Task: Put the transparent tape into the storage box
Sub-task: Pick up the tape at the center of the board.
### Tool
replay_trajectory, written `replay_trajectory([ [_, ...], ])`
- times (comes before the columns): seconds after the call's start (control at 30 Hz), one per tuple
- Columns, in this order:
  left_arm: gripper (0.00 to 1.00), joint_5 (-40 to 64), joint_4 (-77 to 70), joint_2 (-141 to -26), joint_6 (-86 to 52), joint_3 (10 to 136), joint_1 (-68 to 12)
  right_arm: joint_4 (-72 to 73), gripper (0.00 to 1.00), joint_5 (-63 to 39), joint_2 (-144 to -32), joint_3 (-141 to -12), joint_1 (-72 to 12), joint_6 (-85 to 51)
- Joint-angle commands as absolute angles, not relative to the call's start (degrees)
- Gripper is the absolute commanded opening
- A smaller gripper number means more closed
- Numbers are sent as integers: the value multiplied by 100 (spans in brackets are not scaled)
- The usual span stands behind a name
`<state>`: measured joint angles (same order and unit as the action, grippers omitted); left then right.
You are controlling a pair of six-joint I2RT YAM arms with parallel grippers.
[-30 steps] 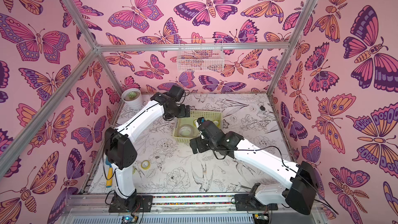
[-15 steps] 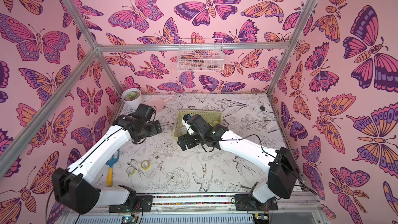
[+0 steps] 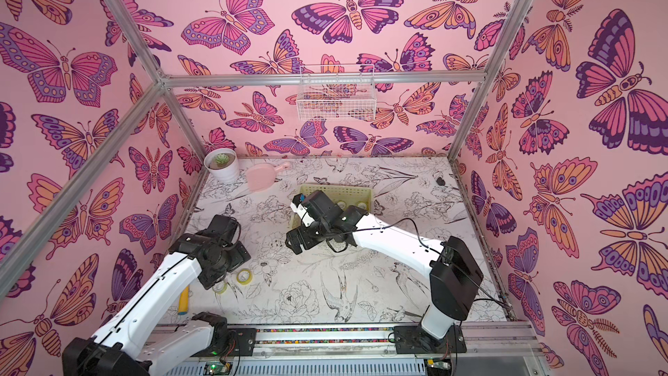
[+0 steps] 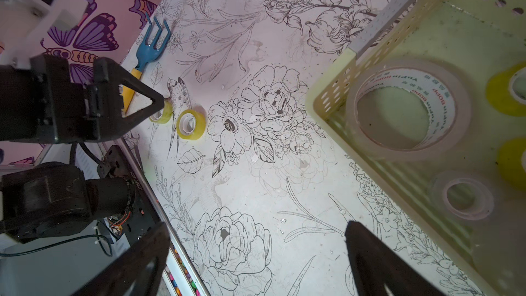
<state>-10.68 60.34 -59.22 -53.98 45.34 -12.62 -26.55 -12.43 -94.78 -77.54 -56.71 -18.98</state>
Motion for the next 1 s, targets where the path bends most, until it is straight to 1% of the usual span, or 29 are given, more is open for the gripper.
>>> replay_trajectory([
  [0.0,94,-1037,6179,-5857,-5768,4364,-1196,-2650,99,-1301,-9519,-7904,-5704,-1790],
  [0.3,69,-831,5725,-6218,-5885,3879,-1152,-2677,99,-1274,-9477,-7844,-5704,-1825],
  [0.5,58,-656,5289,-6318,-5837,3544,-1139,-2685,99,-1290,-9414,-7772,-5704,-1836],
  [0.97,56,-536,4434,-7201,-5583,3296,-1103,-2713,99,-1466,-9357,-7711,-5704,-1841],
])
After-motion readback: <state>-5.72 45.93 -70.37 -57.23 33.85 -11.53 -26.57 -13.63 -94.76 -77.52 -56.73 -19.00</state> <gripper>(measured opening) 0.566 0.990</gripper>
